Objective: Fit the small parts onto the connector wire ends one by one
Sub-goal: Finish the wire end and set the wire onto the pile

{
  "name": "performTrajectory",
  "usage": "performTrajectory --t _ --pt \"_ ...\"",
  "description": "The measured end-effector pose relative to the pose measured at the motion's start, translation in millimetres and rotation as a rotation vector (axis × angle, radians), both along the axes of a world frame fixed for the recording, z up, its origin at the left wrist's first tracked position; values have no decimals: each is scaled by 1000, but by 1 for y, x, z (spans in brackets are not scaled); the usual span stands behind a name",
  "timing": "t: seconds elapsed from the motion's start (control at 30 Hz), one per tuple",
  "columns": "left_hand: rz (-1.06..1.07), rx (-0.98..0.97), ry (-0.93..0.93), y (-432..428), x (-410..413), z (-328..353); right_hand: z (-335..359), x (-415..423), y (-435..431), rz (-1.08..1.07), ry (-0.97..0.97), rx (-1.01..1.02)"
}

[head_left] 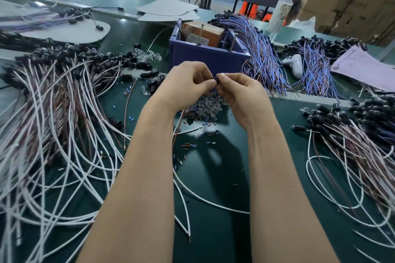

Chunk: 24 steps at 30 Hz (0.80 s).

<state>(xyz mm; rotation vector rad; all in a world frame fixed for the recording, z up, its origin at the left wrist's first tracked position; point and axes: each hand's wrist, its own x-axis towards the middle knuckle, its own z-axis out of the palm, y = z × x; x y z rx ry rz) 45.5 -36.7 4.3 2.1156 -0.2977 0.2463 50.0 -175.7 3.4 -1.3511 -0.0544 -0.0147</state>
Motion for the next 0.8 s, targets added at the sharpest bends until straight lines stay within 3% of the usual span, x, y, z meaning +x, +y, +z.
performTrajectory --t 0.23,0.4,0.47,0.57,0.67,0.8 --pt "-10 -87 69 -1 1 1 -3 1 1 104 47 95" --pt "-55 -130 101 -1 -3 3 -7 4 0 67 204 246" --pt "-14 -127 111 1 -1 4 -9 6 -3 -26 202 142" --pt "116 -96 77 5 4 0 -5 6 1 -70 52 -121" --pt "108 -110 107 3 6 -3 1 5 8 -47 2 -141" --pt "52 -148 88 1 4 -2 -1 3 2 31 85 -72"
